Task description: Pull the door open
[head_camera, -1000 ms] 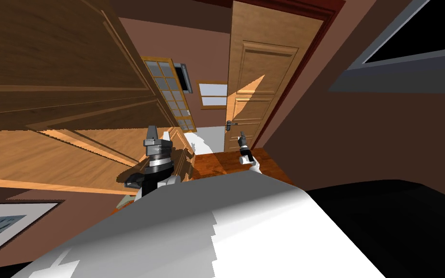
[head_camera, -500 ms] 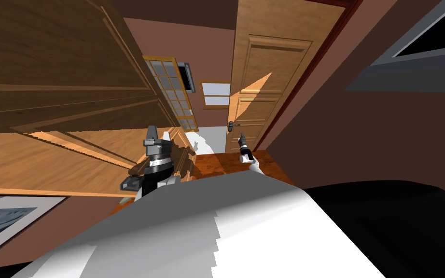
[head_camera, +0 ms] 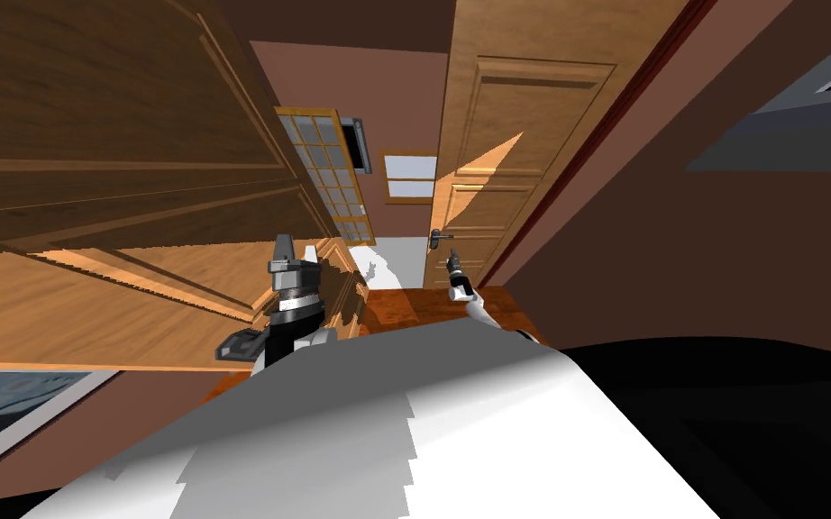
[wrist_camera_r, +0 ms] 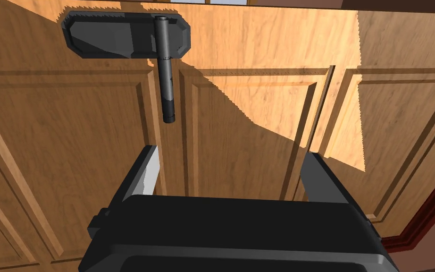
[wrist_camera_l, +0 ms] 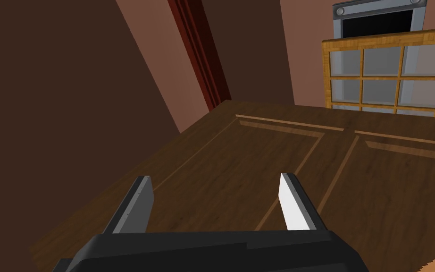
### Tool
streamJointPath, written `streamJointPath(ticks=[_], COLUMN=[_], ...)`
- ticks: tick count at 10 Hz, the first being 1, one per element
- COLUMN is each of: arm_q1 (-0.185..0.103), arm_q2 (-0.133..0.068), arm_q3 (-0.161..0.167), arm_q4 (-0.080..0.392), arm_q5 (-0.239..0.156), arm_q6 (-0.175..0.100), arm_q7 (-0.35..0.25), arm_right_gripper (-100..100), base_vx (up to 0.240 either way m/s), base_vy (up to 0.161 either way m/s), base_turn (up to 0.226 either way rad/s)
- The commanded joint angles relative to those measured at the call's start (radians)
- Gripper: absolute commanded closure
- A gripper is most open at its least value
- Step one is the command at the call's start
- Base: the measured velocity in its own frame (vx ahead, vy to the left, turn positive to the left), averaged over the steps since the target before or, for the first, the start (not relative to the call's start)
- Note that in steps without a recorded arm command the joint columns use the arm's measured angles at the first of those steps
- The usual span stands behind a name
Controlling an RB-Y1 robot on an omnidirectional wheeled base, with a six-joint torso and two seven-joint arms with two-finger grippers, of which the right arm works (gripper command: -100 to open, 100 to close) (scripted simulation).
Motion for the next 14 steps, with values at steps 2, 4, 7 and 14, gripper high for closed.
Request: streamJointPath(ticks=[2,4,7,14], arm_q1=[-0.038,-0.064,-0.100,-0.164], arm_q2=[-0.014,-0.024,-0.037,-0.059], arm_q3=[-0.001,-0.003,-0.004,-0.007], arm_q4=[0.073,0.122,0.189,0.305], arm_q5=[-0.032,-0.054,-0.083,-0.133], arm_q6=[0.009,0.015,0.022,0.033], arm_q7=[0.012,0.019,0.029,0.044], arm_right_gripper=[-100,-100,-100,-100], base_vx=[0.086,0.089,0.079,0.079], base_vy=[-0.038,-0.051,-0.062,-0.053], base_turn=[0.103,0.086,0.076,0.069])
